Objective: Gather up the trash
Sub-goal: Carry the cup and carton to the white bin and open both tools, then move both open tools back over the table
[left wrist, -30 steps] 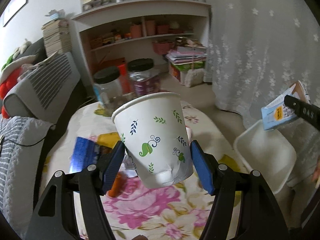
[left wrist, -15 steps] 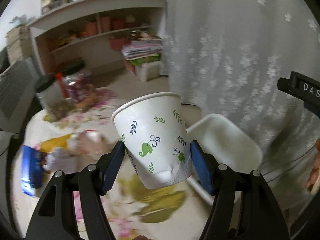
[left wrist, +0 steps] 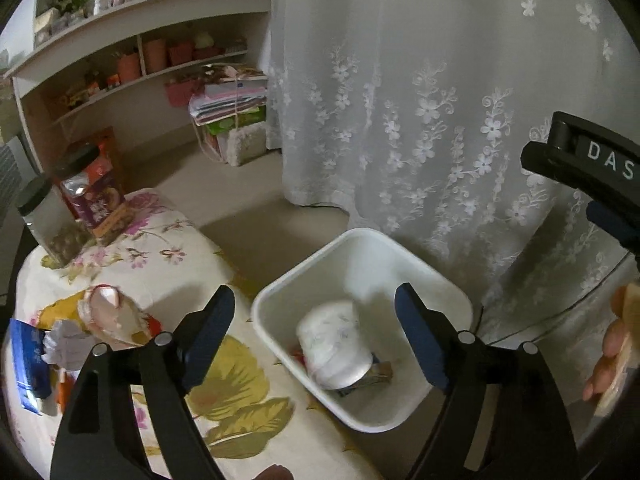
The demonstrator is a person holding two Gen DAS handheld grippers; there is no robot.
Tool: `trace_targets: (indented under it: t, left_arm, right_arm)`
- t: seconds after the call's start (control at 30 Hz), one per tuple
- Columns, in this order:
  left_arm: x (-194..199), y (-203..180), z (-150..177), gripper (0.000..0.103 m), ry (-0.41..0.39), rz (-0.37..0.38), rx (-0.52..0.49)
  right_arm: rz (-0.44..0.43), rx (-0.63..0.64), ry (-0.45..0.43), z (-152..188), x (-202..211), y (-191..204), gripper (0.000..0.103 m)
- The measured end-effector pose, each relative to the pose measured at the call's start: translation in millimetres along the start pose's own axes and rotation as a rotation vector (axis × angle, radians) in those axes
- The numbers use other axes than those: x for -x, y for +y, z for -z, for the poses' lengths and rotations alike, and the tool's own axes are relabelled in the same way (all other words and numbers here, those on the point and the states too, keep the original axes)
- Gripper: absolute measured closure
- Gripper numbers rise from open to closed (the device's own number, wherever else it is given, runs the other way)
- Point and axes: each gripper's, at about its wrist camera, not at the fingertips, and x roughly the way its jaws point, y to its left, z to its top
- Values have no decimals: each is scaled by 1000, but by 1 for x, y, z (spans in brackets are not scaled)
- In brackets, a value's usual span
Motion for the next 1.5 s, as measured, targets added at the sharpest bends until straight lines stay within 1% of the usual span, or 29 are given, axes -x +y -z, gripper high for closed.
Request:
trace_targets:
  t: [0.1,0.27,0.43,0.5,0.53,0.63,0.73,0.8,0.87,0.97,1.1,1.2,1.33,1.37,1.43,1.47,1.5]
  left_arm:
    - [9,17,5,23,-9,-74,4]
    - [20,49,13,23,-7,-158,9]
    - [25,85,22,22,4,-216,35]
    - [26,100,27,19,10,-234,51]
    - [26,109,31,18,13,-246,63]
    - [26,132,40,18,26,-289,89]
    - [23,156,45,18,57,-327,117]
    - [22,166,46,18,62,-347,123]
    - [20,181,48,18,69,-385,123]
    - [13,199,54,18,99,-409,137]
    - [-8,226,63,18,183,-454,148]
    - [-20,240,69,18,216,-474,157]
    - [-35,257,76,18,251,-468,162]
    - [-37,259,77,19,254,-464,162]
    - [-41,261,78,30,250,-452,153]
    - [-42,261,78,34,246,-448,144]
    - [-43,261,78,45,245,-444,135]
  right_arm:
    - [-8,23,-11,4,5,11,9]
    - [-25,103,-18,14,11,36,7]
    - [-44,199,1,29,11,66,7]
    - [-49,238,5,35,12,78,7]
    - [-51,257,7,38,12,86,7]
    - [-64,294,22,46,10,102,7]
    - [-80,330,43,54,7,120,7]
    - [-95,352,53,61,7,133,7]
    - [-110,369,56,65,8,143,7]
    - [-132,397,72,74,6,161,7]
    - [-159,420,105,83,0,179,7]
    - [-176,439,132,90,-5,193,7]
    - [-195,475,161,100,-10,211,7]
    - [-198,484,165,102,-11,214,7]
    - [-207,511,178,108,-13,223,7]
    - [-213,527,185,111,-15,227,7]
    - [-224,542,193,115,-16,232,7]
